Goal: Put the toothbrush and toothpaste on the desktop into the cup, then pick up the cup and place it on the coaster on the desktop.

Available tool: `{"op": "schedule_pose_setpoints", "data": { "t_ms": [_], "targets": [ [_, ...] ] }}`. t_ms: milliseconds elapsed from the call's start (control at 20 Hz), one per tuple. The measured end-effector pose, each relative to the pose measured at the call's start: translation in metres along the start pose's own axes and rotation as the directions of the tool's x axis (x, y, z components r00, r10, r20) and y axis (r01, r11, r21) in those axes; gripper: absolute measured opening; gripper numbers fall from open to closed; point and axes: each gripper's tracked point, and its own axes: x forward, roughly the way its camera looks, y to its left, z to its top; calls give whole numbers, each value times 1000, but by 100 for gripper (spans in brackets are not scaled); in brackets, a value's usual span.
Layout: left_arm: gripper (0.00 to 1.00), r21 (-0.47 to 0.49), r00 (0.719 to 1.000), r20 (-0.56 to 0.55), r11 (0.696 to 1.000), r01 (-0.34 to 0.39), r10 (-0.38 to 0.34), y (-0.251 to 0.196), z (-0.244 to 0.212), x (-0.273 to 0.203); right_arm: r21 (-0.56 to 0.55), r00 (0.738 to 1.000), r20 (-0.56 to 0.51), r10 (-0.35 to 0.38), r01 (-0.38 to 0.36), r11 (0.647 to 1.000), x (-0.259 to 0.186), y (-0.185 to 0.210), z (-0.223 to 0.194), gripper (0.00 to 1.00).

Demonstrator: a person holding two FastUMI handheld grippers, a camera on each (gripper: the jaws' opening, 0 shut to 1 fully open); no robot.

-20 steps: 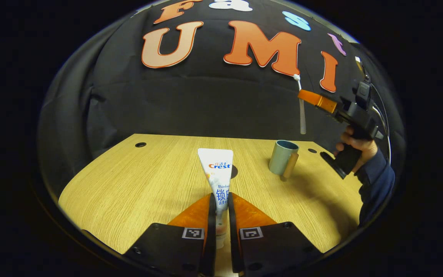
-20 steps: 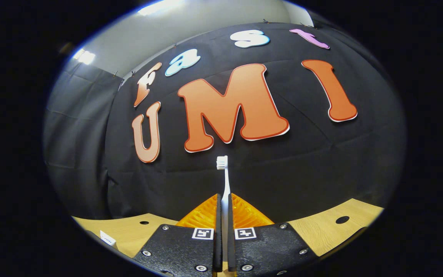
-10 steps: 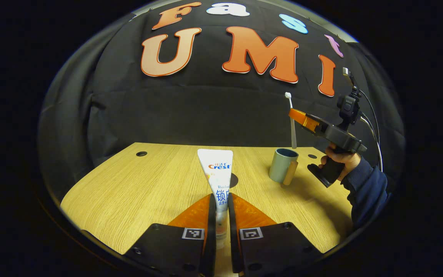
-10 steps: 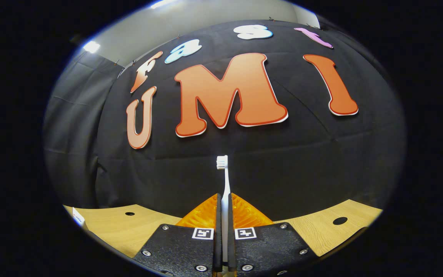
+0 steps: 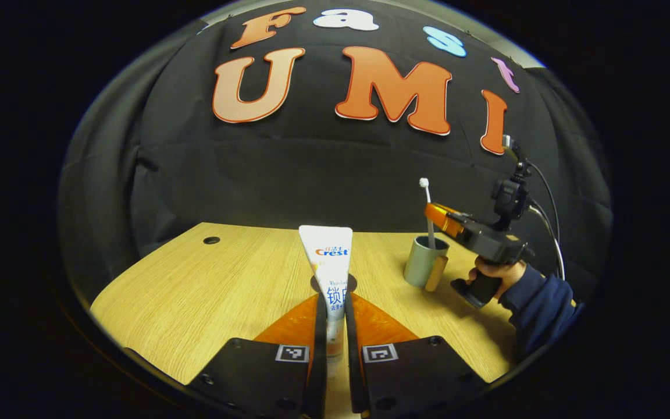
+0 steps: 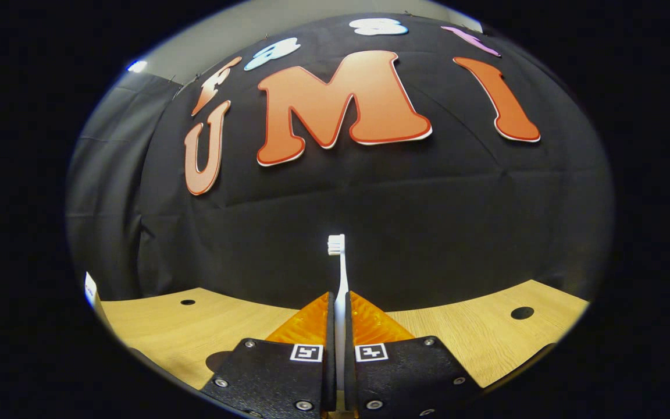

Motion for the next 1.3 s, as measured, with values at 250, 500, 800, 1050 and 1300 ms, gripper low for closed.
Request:
{"op": "schedule_pose_setpoints", "data": {
  "t_ms": [250, 500, 800, 1050, 1300],
  "targets": [
    [19, -2, 998, 40, 998, 55, -55, -16, 13, 19, 11, 999, -40, -28, 28, 1000, -7, -10, -15, 11],
    [20, -1, 991, 91, 995, 97, -96, -39, 36, 41, -14, 993, -104, -62, 61, 998, -20, -26, -29, 7],
    [19, 18, 982, 136, 992, 126, -127, -60, 60, 75, -47, 984, -167, -67, 60, 997, -42, -37, -39, 11],
    [19, 28, 958, 225, 985, 173, -175, -94, 83, 87, -22, 985, -165, -48, 45, 999, -73, -42, -26, 13],
    [19, -47, 923, 305, 965, 259, -233, -127, 97, 107, 7, 982, -187, -33, 35, 999, -108, -50, -16, 28]
  ]
}}
